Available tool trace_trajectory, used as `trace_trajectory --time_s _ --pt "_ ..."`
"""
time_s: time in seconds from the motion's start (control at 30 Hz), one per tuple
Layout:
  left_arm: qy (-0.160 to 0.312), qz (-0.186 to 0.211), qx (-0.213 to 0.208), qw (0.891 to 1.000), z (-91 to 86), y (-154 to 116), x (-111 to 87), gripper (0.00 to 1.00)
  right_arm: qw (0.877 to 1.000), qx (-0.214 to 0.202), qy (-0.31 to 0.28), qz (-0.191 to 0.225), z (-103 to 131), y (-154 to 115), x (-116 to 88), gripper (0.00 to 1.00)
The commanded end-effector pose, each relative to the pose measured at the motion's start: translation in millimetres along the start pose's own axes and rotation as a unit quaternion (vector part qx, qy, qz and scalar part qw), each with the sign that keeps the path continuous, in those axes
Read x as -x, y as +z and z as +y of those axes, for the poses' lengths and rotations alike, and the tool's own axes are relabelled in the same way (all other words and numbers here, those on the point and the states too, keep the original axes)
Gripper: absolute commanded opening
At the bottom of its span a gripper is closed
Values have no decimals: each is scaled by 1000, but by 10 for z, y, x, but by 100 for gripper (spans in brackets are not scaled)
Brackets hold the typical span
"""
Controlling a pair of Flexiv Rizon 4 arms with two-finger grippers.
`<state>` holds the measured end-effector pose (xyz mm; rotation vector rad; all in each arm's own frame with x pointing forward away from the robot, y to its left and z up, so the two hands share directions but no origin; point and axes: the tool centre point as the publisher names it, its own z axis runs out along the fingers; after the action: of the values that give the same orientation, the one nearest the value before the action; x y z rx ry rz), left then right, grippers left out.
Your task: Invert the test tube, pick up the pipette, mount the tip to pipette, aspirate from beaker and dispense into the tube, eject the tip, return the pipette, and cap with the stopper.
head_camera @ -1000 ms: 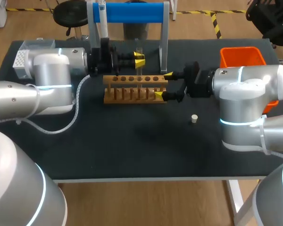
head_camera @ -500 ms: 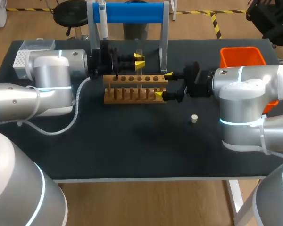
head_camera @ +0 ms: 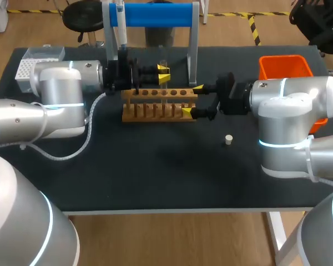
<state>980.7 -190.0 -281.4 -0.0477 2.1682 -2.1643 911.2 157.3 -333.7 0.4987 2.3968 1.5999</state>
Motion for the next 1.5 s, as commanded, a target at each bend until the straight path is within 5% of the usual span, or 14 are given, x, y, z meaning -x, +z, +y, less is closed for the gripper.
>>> trace_trajectory --time_s 0.03,0.13,0.2,0.23,0.7,1.07,1.5 --pt "0 3 -2 1000 38 2 19 0 1000 1 0 -2 -6 2 -12 100" --pt "-1 -3 -2 1000 42 0 20 0 1000 1 0 -2 -6 2 -12 100" --pt "-3 -4 -1 1000 42 -1 19 80 1000 1 0 -2 -6 2 -12 100" --pt "-4 -6 0 1000 41 -5 18 100 1000 1 0 -2 -6 2 -12 100" --pt "-16 -45 39 998 -253 -363 -184 100 1000 1 0 -2 -6 2 -12 100" --pt "-26 -193 97 976 -571 -1475 -659 100 1000 1 0 -2 -6 2 -12 100" --pt "-26 -193 97 976 -571 -1475 -659 100 1000 1 0 -2 -6 2 -12 100"
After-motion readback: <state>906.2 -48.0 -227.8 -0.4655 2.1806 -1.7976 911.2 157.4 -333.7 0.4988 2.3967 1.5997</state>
